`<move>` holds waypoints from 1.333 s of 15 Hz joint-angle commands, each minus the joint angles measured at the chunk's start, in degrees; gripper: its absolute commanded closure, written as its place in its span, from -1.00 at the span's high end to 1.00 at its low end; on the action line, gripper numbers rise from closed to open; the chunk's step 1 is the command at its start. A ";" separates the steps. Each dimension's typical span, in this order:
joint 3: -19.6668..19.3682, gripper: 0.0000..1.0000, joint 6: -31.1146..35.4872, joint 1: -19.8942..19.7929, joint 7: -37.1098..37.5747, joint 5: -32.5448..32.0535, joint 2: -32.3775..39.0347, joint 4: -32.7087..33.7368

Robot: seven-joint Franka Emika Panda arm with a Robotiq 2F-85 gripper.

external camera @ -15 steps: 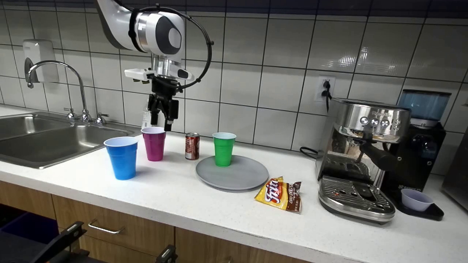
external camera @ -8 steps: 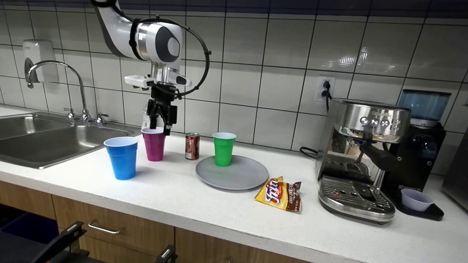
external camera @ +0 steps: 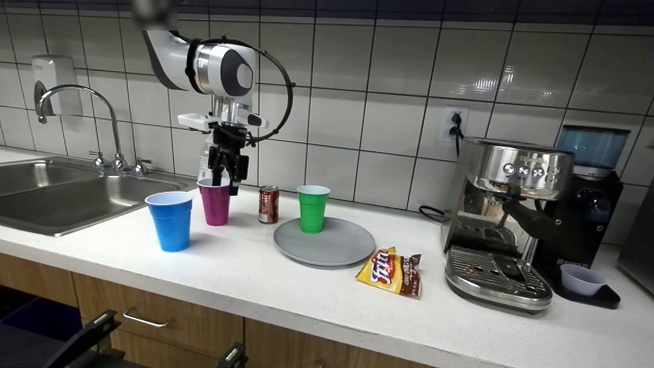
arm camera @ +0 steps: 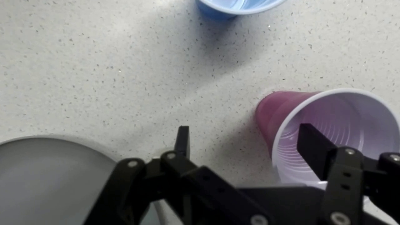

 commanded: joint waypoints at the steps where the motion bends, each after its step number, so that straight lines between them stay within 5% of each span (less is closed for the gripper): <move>1: -0.35 0.17 -0.37 0.37 -0.58 -0.31 1.33 2.23; 8: -0.36 -0.94 -0.32 0.53 -0.62 -0.36 1.66 2.56; 20: 0.17 -0.97 -0.23 -0.61 -2.51 1.67 -2.22 -0.31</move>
